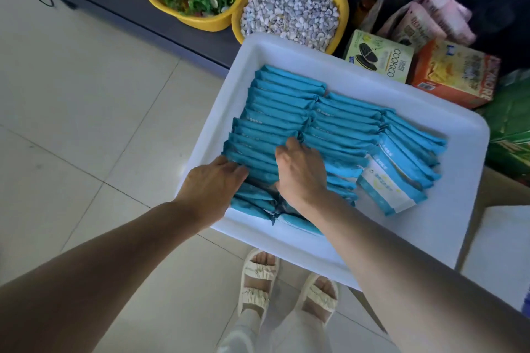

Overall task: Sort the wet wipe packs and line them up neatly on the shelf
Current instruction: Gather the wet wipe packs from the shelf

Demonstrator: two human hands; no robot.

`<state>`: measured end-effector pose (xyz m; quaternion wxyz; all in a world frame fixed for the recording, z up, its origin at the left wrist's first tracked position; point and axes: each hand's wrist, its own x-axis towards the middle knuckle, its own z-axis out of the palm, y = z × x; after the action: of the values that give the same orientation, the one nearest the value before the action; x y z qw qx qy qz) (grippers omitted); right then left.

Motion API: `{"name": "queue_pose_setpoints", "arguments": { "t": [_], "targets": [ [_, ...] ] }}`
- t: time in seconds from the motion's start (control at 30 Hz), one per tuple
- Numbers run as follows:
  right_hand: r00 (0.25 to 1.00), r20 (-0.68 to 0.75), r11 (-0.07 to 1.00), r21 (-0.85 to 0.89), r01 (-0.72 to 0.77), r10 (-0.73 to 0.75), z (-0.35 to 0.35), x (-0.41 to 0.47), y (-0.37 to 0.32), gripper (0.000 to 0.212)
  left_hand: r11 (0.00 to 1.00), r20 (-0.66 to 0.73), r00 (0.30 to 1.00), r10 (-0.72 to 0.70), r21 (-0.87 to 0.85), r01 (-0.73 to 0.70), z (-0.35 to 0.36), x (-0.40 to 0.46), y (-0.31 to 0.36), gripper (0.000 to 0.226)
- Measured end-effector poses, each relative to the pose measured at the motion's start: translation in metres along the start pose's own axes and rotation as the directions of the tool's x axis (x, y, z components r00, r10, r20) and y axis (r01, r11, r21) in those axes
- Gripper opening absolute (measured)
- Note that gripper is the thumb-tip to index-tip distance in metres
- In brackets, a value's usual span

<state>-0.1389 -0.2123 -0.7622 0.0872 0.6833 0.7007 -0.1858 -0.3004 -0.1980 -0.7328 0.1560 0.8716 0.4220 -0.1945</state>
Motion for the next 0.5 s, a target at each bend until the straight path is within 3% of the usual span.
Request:
{"name": "queue_pose_setpoints", "arguments": {
  "t": [0.2, 0.4, 0.5],
  "targets": [
    [0.995, 0.028, 0.979, -0.178, 0.099, -0.095, 0.007, 0.008, -0.011, 0.017, 0.999, -0.010, 0.999, 0.032, 0.038, -0.032, 0.009, 0.007, -0.002, 0.043],
    [0.984, -0.178, 0.992, -0.126, 0.002, -0.024, 0.020, 0.008, 0.000, 0.034, 0.996, -0.069, 0.997, 0.018, 0.085, -0.013, 0.012, 0.019, -0.005, 0.034],
    [0.994, -0.106, 0.988, -0.151, 0.020, -0.037, 0.013, 0.011, 0.000, 0.034, 0.995, -0.061, 0.998, 0.019, 0.103, -0.012, 0.009, 0.025, -0.004, 0.033]
  ]
}}
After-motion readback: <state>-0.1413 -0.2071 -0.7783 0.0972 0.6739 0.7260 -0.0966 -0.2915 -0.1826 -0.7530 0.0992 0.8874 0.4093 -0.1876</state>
